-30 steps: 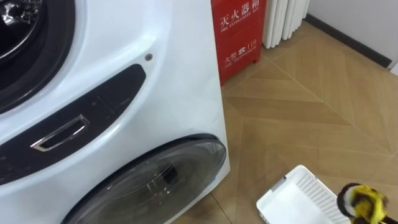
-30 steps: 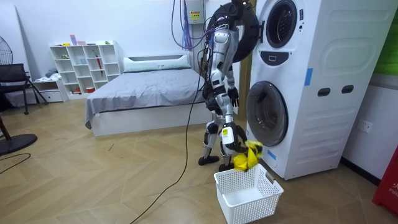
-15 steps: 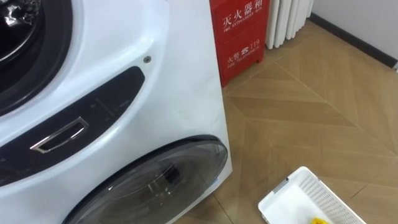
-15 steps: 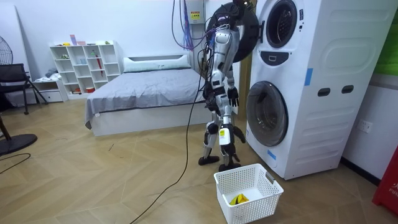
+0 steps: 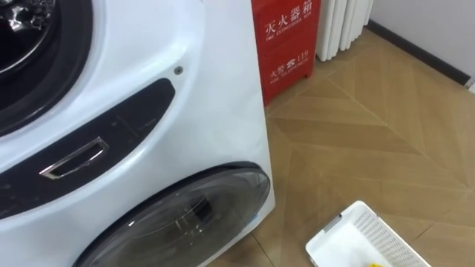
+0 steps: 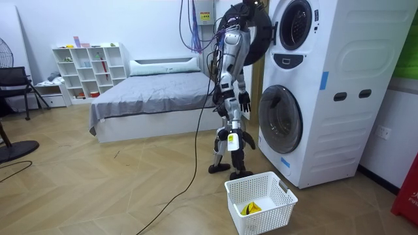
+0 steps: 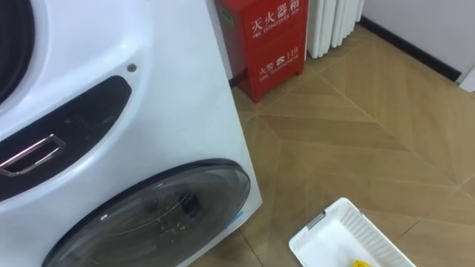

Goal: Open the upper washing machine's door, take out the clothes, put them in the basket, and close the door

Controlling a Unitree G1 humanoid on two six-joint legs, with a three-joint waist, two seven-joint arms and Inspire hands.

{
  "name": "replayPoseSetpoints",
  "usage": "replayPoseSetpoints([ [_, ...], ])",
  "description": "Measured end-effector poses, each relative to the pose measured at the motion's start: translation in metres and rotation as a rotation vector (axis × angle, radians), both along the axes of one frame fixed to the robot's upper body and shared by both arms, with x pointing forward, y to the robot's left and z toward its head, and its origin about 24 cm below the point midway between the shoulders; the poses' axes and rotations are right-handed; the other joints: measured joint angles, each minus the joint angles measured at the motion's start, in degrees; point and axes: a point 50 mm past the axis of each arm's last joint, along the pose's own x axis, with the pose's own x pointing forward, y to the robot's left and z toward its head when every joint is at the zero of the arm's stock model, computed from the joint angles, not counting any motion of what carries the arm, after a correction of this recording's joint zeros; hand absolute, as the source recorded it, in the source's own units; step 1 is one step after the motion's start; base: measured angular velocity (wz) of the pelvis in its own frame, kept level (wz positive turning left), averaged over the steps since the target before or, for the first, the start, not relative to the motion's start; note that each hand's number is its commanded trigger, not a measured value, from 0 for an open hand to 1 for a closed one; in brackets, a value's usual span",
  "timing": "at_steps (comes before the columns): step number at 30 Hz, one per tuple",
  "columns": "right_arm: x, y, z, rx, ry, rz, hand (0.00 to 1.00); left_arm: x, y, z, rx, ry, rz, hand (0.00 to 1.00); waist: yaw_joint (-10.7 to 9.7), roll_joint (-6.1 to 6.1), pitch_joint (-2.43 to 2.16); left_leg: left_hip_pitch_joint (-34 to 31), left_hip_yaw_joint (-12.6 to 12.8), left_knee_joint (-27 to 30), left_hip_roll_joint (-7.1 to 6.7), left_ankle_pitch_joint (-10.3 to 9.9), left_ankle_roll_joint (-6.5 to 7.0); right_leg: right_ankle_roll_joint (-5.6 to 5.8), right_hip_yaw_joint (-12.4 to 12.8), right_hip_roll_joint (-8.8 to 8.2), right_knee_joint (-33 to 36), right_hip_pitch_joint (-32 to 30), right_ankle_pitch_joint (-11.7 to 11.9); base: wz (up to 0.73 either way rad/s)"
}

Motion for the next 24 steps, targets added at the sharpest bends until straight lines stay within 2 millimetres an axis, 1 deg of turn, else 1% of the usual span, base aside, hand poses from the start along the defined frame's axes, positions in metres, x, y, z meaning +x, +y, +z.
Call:
replayPoseSetpoints([
  [1, -0.001, 0.000, -0.001, 0.002, 0.002, 0.004, 0.00, -0.002, 0.000, 0.000, -0.001, 0.003, 0.001, 0.00, 0.0, -0.03, 0.02, 0.3, -0.1, 0.0, 0.01, 0.0, 0.04, 0.03, -0.1, 0.00, -0.1, 0.3, 0.0, 0.05],
  [3, -0.009, 0.000, -0.005, 0.018, 0.021, 0.015, 0.00, -0.010, 0.002, -0.002, -0.001, 0.017, 0.016, 0.00, 0.1, -0.33, -0.01, 1.4, -0.5, -0.1, 0.38, -0.4, 0.43, 0.04, -0.5, -0.06, -0.2, 1.7, 0.0, 0.07],
  [4, -0.011, 0.000, -0.006, 0.023, 0.026, 0.018, 0.00, -0.012, 0.003, -0.002, 0.000, 0.020, 0.020, 0.00, 0.1, -0.41, -0.11, 1.6, -0.6, 0.0, 0.42, -0.6, 0.37, 0.04, -0.7, -0.10, -0.2, 1.8, 0.0, 0.08],
  [5, -0.016, 0.001, -0.008, 0.031, 0.033, 0.028, 0.00, -0.015, 0.004, -0.002, 0.001, 0.022, 0.033, 0.00, 0.4, -0.49, -0.05, 2.1, -0.9, 0.0, 0.48, -0.6, 0.35, 0.04, -1.0, -0.14, -0.3, 2.4, 0.0, 0.15],
  [6, -0.024, 0.000, -0.011, 0.039, 0.052, 0.032, 0.00, -0.020, 0.005, -0.003, 0.004, 0.030, 0.031, 0.00, 0.4, -0.43, -0.12, 2.7, -1.5, -0.1, 0.73, -0.7, 0.30, -0.02, -2.2, -0.44, -0.9, 3.4, 0.0, 0.19],
  [7, -0.028, 0.001, -0.013, 0.045, 0.063, 0.034, 0.00, -0.023, 0.005, -0.003, 0.006, 0.033, 0.029, 0.00, 0.5, -0.64, 0.02, 3.2, -1.8, -0.2, 0.79, -0.7, 0.29, -0.15, -2.9, -0.61, -1.1, 4.0, -0.1, 0.33],
  [8, -0.039, 0.002, -0.018, 0.059, 0.086, 0.039, 0.00, -0.027, 0.006, -0.003, 0.009, 0.033, 0.023, 0.00, 0.8, -0.75, 0.07, 4.0, -2.9, -0.2, 0.88, -0.7, 0.16, -0.33, -4.1, -1.02, -1.2, 4.9, -0.2, 0.35],
  [9, -0.048, 0.003, -0.021, 0.070, 0.105, 0.046, 0.00, -0.030, 0.005, -0.003, 0.010, 0.035, 0.009, 0.00, 1.2, -1.05, -0.01, 4.5, -3.4, -0.3, 1.05, -0.8, 0.07, -0.56, -4.8, -1.15, -1.3, 5.5, -0.4, 0.31],
  [10, -0.050, 0.005, -0.023, 0.080, 0.113, 0.051, 0.00, -0.032, 0.005, -0.004, 0.009, 0.037, 0.008, 0.00, 1.7, -1.01, -0.14, 4.7, -3.6, -0.4, 1.07, -0.8, 0.05, -0.60, -5.0, -1.17, -1.4, 5.8, -0.5, 0.20],
  [11, -0.054, 0.011, -0.029, 0.102, 0.142, 0.076, 0.00, -0.033, 0.004, -0.004, 0.011, 0.043, -0.003, 0.00, 2.4, -1.27, 0.04, 5.5, -4.3, -0.6, 1.18, -0.7, -0.07, -0.68, -5.9, -1.37, -2.0, 6.8, -0.5, 0.24],
  [12, -0.060, 0.019, -0.035, 0.131, 0.173, 0.091, 0.00, -0.032, 0.004, -0.004, 0.014, 0.044, -0.016, 0.00, 3.1, -1.73, 0.28, 6.6, -5.0, -1.0, 1.24, -0.5, -0.39, -1.06, -7.1, -1.71, -2.0, 7.8, -0.8, 0.30],
  [13, -0.062, 0.024, -0.038, 0.147, 0.186, 0.100, 0.00, -0.032, 0.003, -0.004, 0.015, 0.043, -0.019, 0.00, 3.3, -2.05, 0.45, 7.2, -5.5, -1.2, 1.27, -0.5, -0.48, -1.14, -7.6, -1.83, -2.0, 8.4, -1.0, 0.42],
  [15, -0.066, 0.043, -0.048, 0.207, 0.214, 0.157, 0.00, -0.033, -0.003, -0.006, 0.007, 0.042, -0.023, 0.00, 4.7, -2.76, 0.33, 8.2, -7.0, -1.3, 1.55, -0.5, -0.61, -1.30, -9.4, -2.19, -2.1, 9.9, -1.6, 0.39],
  [16, -0.066, 0.046, -0.050, 0.222, 0.213, 0.166, 0.00, -0.033, -0.005, -0.006, 0.002, 0.040, -0.016, 0.00, 4.9, -2.88, 0.28, 8.4, -7.7, -1.3, 1.56, -0.4, -0.70, -1.33, -9.9, -2.32, -2.1, 10.2, -1.8, 0.45],
  [17, -0.070, 0.051, -0.052, 0.245, 0.219, 0.177, 0.00, -0.034, -0.008, -0.007, -0.003, 0.042, -0.012, 0.00, 5.4, -3.13, 0.34, 8.8, -9.0, -1.4, 1.58, -0.3, -0.90, -1.33, -11.0, -2.67, -2.1, 10.9, -2.2, 0.51],
  [18, -0.070, 0.054, -0.054, 0.264, 0.222, 0.188, 0.00, -0.035, -0.009, -0.007, -0.004, 0.046, -0.007, 0.00, 6.3, -3.51, 0.22, 9.4, -9.8, -1.6, 1.60, -0.2, -1.12, -1.37, -11.6, -2.73, -2.1, 11.7, -2.7, 0.46],
  [19, -0.070, 0.056, -0.055, 0.271, 0.226, 0.198, 0.00, -0.036, -0.009, -0.007, -0.002, 0.046, -0.001, 0.00, 6.8, -3.84, 0.13, 9.7, -10.1, -1.6, 1.57, -0.2, -1.26, -1.42, -11.7, -2.73, -2.2, 11.8, -3.1, 0.38],
  [21, -0.069, 0.064, -0.057, 0.291, 0.243, 0.260, 0.00, -0.038, -0.006, -0.007, 0.007, 0.044, 0.029, 0.00, 8.3, -4.93, 0.33, 11.2, -12.3, -1.7, 1.70, -0.1, -1.75, -1.67, -13.0, -2.70, -3.3, 14.2, -3.4, 0.34],
  [22, -0.068, 0.066, -0.058, 0.296, 0.243, 0.269, 0.00, -0.037, -0.006, -0.007, 0.006, 0.041, 0.036, 0.00, 8.6, -5.21, 0.45, 11.5, -12.6, -1.7, 1.79, -0.1, -1.79, -1.77, -13.3, -2.71, -3.5, 14.8, -3.5, 0.30],
  [23, -0.069, 0.069, -0.059, 0.303, 0.256, 0.299, 0.00, -0.038, -0.007, -0.007, 0.004, 0.041, 0.040, 0.00, 9.4, -5.52, 0.45, 12.3, -13.0, -1.8, 2.02, -0.1, -1.85, -1.87, -13.9, -2.70, -4.0, 15.8, -3.5, 0.26],
  [24, -0.066, 0.073, -0.060, 0.307, 0.260, 0.335, 0.00, -0.038, -0.008, -0.008, 0.000, 0.043, 0.043, 0.00, 10.1, -5.67, 0.30, 12.6, -13.8, -1.8, 2.11, -0.1, -1.90, -1.97, -14.4, -2.77, -4.3, 16.5, -3.6, 0.24],
])
